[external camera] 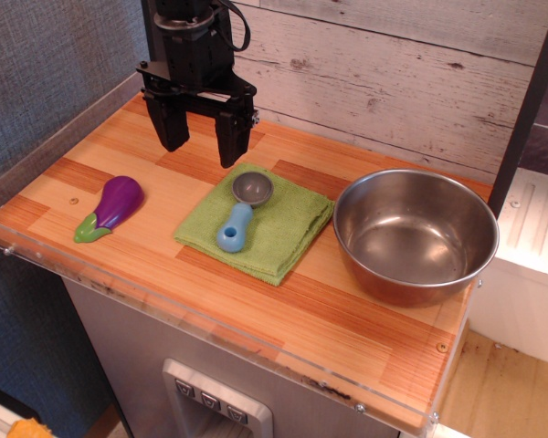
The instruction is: Pick up the egg plant and put it in the pot.
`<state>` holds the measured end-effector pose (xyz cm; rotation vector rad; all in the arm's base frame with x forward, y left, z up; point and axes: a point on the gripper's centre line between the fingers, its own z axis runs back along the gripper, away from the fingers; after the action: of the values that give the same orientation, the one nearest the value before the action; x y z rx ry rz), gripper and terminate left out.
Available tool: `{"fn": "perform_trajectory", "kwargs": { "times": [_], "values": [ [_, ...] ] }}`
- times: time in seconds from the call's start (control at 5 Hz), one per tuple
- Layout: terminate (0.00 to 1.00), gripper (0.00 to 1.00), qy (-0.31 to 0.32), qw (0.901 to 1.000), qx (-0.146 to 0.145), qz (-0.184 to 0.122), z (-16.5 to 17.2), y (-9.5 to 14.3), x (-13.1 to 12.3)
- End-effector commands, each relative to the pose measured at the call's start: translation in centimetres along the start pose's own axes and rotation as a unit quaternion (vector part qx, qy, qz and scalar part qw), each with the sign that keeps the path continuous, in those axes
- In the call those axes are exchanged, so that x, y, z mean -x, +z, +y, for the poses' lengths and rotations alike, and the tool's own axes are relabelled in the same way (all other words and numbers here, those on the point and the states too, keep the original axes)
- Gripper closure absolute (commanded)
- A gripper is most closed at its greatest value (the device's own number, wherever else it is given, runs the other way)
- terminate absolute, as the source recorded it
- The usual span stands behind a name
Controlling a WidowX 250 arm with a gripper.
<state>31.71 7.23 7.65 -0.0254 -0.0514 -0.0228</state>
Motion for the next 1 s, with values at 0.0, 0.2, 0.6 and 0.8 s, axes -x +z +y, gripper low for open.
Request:
{"fn": "perform_trajectory", "kwargs": {
  "times": [0.0,0.2,0.6,0.8],
  "values": [
    [0.00,0.00,0.000,1.0000,0.000,0.000,0.0,0.0,0.0],
    [0.00,0.00,0.029,0.9996,0.000,0.003,2.4,-0.1,2.7],
    [0.00,0.00,0.058,0.9981,-0.021,0.004,6.0,0.3,7.2],
    [0.00,0.00,0.062,0.9973,-0.038,0.011,7.2,-1.1,8.2]
  ]
}}
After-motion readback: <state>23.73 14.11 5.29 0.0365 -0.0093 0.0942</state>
